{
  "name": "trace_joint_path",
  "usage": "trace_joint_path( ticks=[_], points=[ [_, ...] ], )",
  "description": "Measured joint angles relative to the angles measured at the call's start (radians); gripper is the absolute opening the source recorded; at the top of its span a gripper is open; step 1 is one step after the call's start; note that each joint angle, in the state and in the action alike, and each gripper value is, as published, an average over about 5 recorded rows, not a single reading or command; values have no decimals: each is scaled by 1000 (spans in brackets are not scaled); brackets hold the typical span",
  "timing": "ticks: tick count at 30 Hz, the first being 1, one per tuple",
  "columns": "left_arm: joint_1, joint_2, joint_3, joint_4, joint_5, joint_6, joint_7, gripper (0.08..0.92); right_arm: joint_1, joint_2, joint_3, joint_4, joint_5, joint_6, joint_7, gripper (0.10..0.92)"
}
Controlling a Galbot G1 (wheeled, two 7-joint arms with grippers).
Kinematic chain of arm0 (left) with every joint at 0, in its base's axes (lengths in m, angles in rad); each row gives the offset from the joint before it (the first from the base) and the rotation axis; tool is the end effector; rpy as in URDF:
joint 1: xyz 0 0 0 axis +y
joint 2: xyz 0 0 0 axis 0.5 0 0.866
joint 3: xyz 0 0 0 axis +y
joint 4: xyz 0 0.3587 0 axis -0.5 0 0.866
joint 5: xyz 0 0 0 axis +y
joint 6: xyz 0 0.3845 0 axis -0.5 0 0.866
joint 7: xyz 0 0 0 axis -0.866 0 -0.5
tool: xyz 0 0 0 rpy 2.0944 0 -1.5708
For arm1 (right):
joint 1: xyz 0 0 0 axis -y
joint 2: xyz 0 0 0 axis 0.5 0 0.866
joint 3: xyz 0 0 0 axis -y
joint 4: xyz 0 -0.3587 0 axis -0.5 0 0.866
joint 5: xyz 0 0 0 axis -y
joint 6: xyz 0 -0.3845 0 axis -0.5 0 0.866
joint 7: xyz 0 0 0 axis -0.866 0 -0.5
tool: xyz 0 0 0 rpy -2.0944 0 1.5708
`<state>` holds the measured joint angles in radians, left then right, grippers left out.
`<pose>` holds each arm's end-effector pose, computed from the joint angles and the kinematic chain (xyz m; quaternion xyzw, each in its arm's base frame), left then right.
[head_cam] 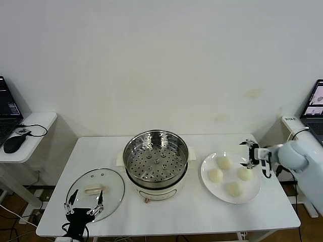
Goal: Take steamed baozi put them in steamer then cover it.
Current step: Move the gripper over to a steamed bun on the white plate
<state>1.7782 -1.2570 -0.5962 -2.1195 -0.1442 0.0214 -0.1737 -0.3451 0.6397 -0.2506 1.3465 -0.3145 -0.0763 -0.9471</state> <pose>0.1481 0.0715 -0.3250 0.0287 -0.9917 -0.0844 0.0923 0.5117 -0.1999 -0.1899 0.4190 -0.6315 0.5895 0.2794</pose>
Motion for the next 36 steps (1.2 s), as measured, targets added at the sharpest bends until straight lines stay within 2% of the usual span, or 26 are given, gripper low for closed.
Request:
trace_joint_path(
  ticks=[12, 36],
  points=[
    [1, 3, -20, -3, 0, 7, 0, 823, 162, 121, -200, -205, -17, 43, -98, 823],
    [0, 13, -38, -13, 0, 2, 0, 823, 221, 276, -239, -456, -94, 49, -114, 806]
  ],
)
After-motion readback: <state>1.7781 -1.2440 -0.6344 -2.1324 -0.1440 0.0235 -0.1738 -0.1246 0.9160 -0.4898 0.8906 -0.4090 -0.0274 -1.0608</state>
